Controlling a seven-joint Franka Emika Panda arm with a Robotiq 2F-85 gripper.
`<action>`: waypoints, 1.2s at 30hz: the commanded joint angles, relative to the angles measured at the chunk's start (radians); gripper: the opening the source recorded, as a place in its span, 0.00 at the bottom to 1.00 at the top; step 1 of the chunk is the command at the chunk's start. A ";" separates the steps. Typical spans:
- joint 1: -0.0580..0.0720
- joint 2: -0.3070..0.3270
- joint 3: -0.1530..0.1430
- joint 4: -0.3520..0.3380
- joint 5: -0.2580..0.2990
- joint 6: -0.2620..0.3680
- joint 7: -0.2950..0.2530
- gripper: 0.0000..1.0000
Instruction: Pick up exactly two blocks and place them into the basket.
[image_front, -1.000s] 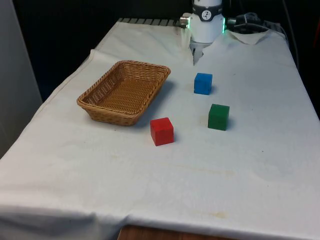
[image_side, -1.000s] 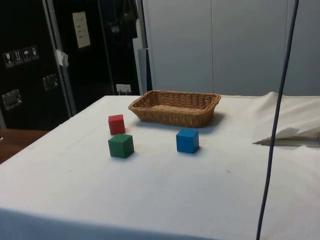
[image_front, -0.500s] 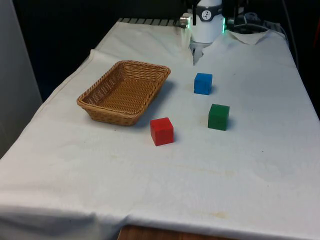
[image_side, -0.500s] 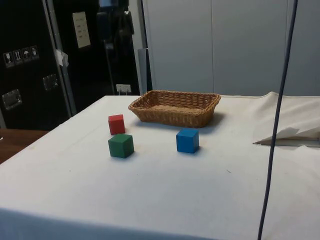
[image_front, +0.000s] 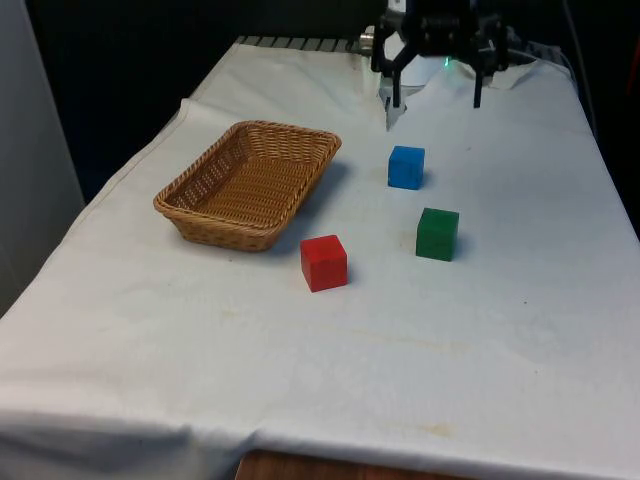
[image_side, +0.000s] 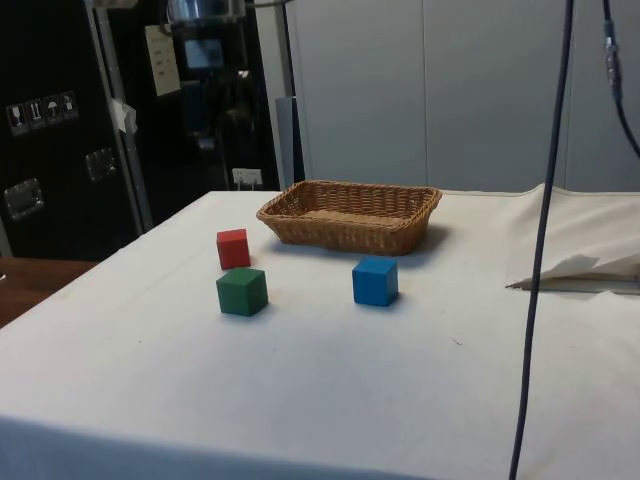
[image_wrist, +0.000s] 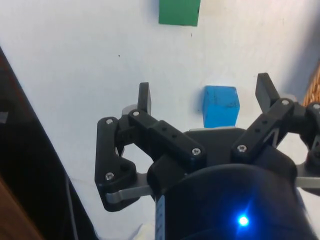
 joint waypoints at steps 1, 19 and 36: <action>0.000 0.005 0.003 -0.011 0.009 0.026 0.004 1.00; -0.005 0.091 0.021 -0.053 0.063 0.180 -0.004 1.00; -0.007 0.195 0.034 -0.050 0.136 0.293 -0.031 1.00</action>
